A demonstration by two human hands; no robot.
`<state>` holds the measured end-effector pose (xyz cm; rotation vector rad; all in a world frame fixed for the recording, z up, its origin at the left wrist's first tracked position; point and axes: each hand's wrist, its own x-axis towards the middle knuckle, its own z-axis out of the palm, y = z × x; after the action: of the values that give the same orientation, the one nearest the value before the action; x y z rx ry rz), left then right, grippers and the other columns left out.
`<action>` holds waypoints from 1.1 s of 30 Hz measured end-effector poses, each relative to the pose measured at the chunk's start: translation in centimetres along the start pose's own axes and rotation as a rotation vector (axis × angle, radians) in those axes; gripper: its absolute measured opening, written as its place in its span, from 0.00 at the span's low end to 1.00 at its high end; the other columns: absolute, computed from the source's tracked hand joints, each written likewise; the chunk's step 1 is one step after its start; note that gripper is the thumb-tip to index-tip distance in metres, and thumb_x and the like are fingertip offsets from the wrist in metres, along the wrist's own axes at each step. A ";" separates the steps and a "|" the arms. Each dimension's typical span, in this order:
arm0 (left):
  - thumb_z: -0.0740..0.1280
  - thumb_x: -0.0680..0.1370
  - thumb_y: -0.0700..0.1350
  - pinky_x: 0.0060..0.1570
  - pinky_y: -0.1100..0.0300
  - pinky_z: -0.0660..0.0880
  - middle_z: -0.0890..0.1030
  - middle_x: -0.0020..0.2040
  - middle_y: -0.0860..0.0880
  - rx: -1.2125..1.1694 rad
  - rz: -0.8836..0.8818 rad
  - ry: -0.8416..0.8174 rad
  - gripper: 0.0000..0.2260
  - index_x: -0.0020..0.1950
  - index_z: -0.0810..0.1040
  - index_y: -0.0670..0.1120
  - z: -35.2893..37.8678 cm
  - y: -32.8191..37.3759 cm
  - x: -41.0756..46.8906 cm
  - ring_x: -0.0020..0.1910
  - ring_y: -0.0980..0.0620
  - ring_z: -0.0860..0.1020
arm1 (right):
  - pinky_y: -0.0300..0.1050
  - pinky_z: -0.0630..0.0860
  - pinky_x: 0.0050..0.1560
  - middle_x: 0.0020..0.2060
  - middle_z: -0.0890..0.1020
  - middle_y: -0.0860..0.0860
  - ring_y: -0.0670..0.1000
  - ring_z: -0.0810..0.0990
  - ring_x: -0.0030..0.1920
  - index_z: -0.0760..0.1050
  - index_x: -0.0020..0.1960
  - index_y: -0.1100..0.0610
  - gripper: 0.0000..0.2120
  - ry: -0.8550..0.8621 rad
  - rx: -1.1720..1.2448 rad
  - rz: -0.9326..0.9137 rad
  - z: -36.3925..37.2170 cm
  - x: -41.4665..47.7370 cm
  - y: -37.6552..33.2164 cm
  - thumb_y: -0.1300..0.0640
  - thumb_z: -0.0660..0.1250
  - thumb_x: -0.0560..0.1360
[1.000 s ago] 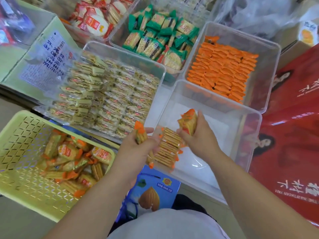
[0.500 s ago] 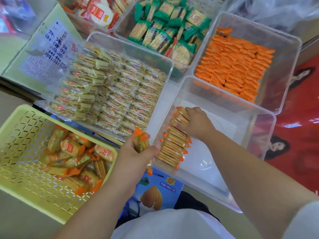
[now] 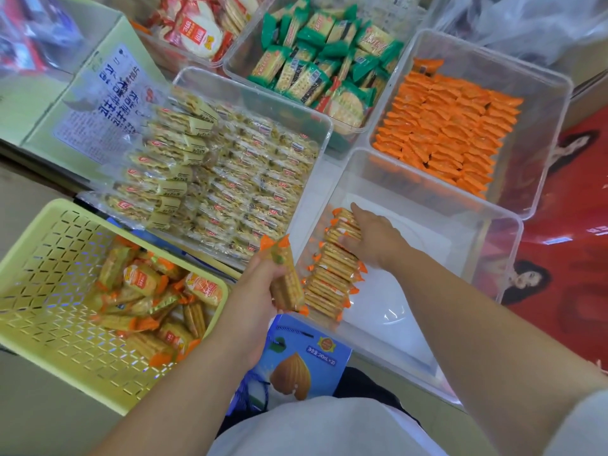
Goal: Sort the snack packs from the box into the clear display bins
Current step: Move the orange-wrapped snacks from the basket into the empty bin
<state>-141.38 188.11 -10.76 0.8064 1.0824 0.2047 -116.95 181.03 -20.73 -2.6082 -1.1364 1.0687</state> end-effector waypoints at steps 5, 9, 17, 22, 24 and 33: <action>0.63 0.80 0.44 0.61 0.39 0.79 0.87 0.52 0.48 0.054 0.031 0.000 0.13 0.57 0.84 0.56 1.1 0.8 -0.1 0.58 0.41 0.83 | 0.57 0.65 0.73 0.78 0.65 0.54 0.60 0.64 0.75 0.55 0.81 0.49 0.36 0.053 0.086 -0.011 -0.5 -1.2 0.8 0.39 0.65 0.79; 0.67 0.82 0.42 0.52 0.48 0.82 0.87 0.53 0.43 0.140 0.064 0.001 0.07 0.58 0.81 0.49 2.0 1.1 -0.2 0.49 0.44 0.85 | 0.54 0.64 0.74 0.78 0.66 0.54 0.58 0.65 0.75 0.57 0.81 0.50 0.34 0.097 0.136 -0.014 -0.8 -2.7 1.3 0.40 0.64 0.80; 0.73 0.77 0.42 0.46 0.52 0.81 0.86 0.46 0.47 0.408 0.202 0.058 0.05 0.51 0.80 0.48 6.4 2.3 2.5 0.46 0.47 0.85 | 0.49 0.66 0.70 0.74 0.69 0.55 0.56 0.69 0.72 0.59 0.80 0.55 0.28 0.143 0.361 0.049 -0.7 -3.6 1.7 0.48 0.60 0.84; 0.73 0.77 0.44 0.44 0.56 0.77 0.82 0.47 0.53 0.914 0.566 -0.017 0.10 0.57 0.82 0.51 9.5 3.7 7.1 0.43 0.55 0.80 | 0.47 0.71 0.63 0.57 0.67 0.55 0.58 0.73 0.61 0.80 0.62 0.59 0.13 0.149 0.360 0.029 0.4 -2.5 1.9 0.59 0.61 0.82; 0.73 0.77 0.43 0.48 0.55 0.74 0.80 0.50 0.48 1.180 0.721 -0.092 0.13 0.61 0.82 0.49 10.7 4.1 9.0 0.47 0.50 0.77 | 0.47 0.72 0.62 0.57 0.66 0.52 0.56 0.72 0.59 0.80 0.64 0.56 0.15 0.186 0.409 0.027 1.0 -2.4 2.2 0.61 0.61 0.81; 0.66 0.78 0.39 0.52 0.50 0.72 0.76 0.55 0.44 2.050 0.874 -0.295 0.13 0.61 0.82 0.46 15.5 4.3 15.2 0.59 0.42 0.75 | 0.36 0.65 0.50 0.55 0.76 0.48 0.46 0.72 0.51 0.78 0.68 0.48 0.20 0.281 0.571 0.039 2.8 -2.6 3.3 0.63 0.60 0.81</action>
<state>-120.01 191.56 -15.15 2.9929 0.2162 -0.4326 -117.97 176.44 -22.56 -2.2325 -0.6074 0.8372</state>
